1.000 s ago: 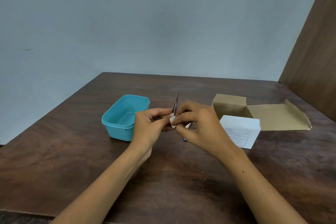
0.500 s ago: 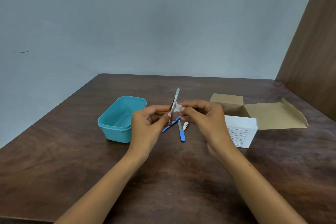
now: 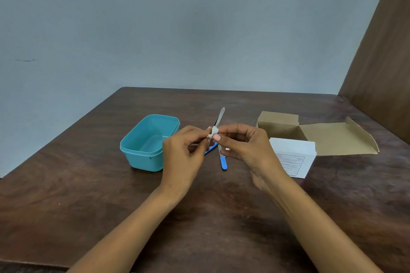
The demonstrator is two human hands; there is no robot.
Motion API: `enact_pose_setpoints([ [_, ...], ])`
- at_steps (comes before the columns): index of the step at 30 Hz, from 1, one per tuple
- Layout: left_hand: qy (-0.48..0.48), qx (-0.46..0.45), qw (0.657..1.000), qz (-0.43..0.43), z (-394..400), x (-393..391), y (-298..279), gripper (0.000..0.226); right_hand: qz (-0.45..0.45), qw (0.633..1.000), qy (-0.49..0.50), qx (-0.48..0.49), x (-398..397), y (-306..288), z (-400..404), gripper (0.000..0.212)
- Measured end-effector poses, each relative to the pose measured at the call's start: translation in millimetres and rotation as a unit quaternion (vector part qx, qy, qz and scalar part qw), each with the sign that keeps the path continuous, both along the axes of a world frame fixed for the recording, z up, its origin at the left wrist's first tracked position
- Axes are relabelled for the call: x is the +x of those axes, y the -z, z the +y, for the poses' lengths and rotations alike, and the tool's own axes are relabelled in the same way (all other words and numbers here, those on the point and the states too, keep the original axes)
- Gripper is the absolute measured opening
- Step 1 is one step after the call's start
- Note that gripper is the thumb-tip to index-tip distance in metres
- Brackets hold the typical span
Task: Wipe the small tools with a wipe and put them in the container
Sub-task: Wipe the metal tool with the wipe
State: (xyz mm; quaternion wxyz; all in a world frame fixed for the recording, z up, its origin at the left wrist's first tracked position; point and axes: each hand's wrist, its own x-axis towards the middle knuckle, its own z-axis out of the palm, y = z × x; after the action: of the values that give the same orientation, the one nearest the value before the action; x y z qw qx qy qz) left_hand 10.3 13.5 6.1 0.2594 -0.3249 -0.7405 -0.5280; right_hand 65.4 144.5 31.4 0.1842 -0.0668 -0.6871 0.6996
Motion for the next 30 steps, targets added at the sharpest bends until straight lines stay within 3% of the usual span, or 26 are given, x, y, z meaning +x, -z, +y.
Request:
enact_pose_setpoints([
  [5, -0.015, -0.022, 0.998, 0.058, 0.8, 2.7, -0.8, 0.018, 0.016, 0.999, 0.012, -0.033, 0.5, 0.2, -4.1, 0.013],
  [10, -0.011, -0.022, 0.998, 0.055, 0.8, 1.9, 0.1, 0.022, 0.022, 0.998, 0.049, -0.033, -2.3, 2.0, -3.2, 0.027],
  [17, 0.092, 0.039, 0.987, -0.124, 0.9, 1.7, -1.7, 0.026, 0.062, 0.993, 0.068, -0.068, -3.8, 0.7, 2.2, 0.032],
  [23, 0.161, 0.142, 0.947, -0.239, -0.9, 2.7, -9.0, 0.027, 0.087, 0.991, 0.077, -0.060, -5.8, 0.3, 2.7, 0.034],
  [30, 0.077, 0.106, 0.978, -0.161, -2.2, 3.9, -7.1, 0.025, 0.075, 0.997, 0.037, 0.007, -6.4, 4.1, -5.7, 0.043],
])
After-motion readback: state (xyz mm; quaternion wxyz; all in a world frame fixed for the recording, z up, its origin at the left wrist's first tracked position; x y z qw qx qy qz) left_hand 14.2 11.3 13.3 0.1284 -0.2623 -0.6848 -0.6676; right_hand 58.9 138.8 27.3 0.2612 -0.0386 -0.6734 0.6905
